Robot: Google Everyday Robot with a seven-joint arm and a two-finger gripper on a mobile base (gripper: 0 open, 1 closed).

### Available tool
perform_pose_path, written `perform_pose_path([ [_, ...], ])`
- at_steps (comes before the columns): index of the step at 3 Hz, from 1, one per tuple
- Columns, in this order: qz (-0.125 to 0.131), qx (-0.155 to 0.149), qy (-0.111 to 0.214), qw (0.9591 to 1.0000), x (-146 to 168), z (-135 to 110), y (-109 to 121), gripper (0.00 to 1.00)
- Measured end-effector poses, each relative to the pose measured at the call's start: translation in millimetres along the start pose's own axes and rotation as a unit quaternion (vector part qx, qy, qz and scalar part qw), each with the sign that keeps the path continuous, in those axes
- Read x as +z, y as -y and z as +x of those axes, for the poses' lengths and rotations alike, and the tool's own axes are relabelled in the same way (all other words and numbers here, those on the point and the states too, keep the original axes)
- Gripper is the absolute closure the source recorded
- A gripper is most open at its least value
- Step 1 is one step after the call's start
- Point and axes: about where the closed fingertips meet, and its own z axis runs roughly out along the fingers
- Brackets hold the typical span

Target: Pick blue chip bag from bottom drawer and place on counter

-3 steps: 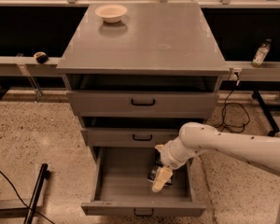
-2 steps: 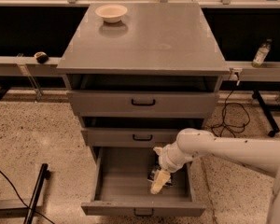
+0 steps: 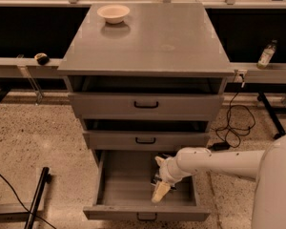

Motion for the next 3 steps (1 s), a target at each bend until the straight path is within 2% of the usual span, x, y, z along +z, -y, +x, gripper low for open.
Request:
perform_pose_path([
  [1, 0.005, 0.027, 0.031, 0.9992, 23, 24, 3, 0.0],
  [2, 0.023, 0.06, 0.073, 0.9953, 33, 65, 12, 0.0],
  [3, 0.027, 0.084, 0.09, 0.9921, 46, 97, 21, 0.0],
])
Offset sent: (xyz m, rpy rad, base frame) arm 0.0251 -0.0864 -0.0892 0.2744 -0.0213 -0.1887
